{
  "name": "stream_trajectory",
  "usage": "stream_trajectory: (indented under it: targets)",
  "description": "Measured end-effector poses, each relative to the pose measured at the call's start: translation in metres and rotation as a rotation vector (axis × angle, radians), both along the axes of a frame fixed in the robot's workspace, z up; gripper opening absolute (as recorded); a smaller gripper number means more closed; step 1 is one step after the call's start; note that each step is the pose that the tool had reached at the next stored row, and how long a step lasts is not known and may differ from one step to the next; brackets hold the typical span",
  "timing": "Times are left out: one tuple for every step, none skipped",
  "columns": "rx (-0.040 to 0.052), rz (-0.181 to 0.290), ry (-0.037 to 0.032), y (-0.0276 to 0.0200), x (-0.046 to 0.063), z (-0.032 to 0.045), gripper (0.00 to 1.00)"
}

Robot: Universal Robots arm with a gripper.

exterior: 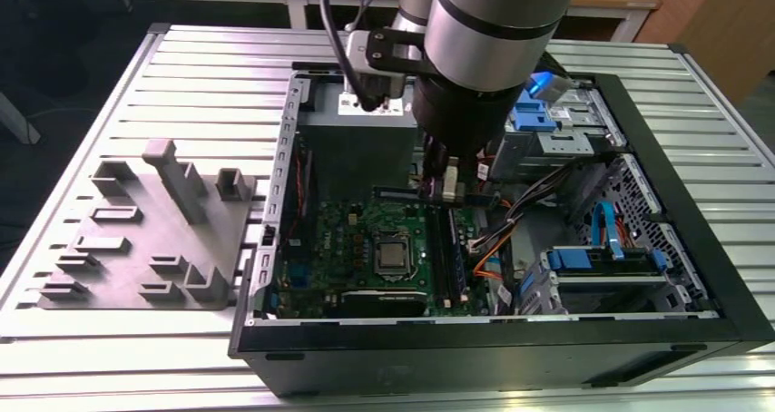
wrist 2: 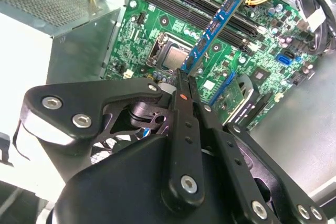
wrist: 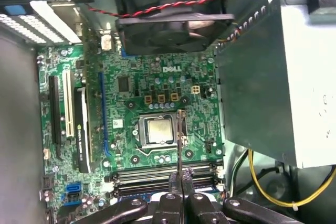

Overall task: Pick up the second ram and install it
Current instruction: 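Insert the second ram into the second slot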

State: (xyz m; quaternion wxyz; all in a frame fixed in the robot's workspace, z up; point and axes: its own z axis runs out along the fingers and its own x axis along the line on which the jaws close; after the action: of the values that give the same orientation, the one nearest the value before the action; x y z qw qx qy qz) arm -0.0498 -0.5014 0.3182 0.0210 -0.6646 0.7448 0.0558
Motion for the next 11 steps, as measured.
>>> stream_trajectory:
  targets:
    - [0.0000, -0.010, 0.0000, 0.0000, 0.0000, 0.0000, 0.08]
    - [0.0000, -0.021, 0.0000, 0.0000, 0.0000, 0.0000, 0.08]
    - [-0.0001, -0.033, 0.0000, 0.0000, 0.0000, 0.0000, 0.08]
    - [0.0000, -0.046, 0.0000, 0.0000, 0.0000, 0.0000, 0.08]
    - [0.0000, -0.060, 0.0000, 0.0000, 0.0000, 0.0000, 0.08]
    - [0.0000, -0.074, 0.0000, 0.0000, 0.0000, 0.0000, 0.08]
    - [0.0000, -0.089, -0.0001, 0.0000, 0.0000, 0.0000, 0.08]
    - [0.0000, -0.105, 0.0000, 0.0000, 0.0000, 0.0000, 0.08]
    - [0.0000, -0.121, 0.0000, 0.0000, 0.0000, 0.0000, 0.08]
    - [0.0000, -0.140, -0.0001, 0.0000, 0.0000, 0.0000, 0.08]
    - [0.0001, -0.157, -0.0001, 0.0000, 0.0000, -0.0001, 0.08]
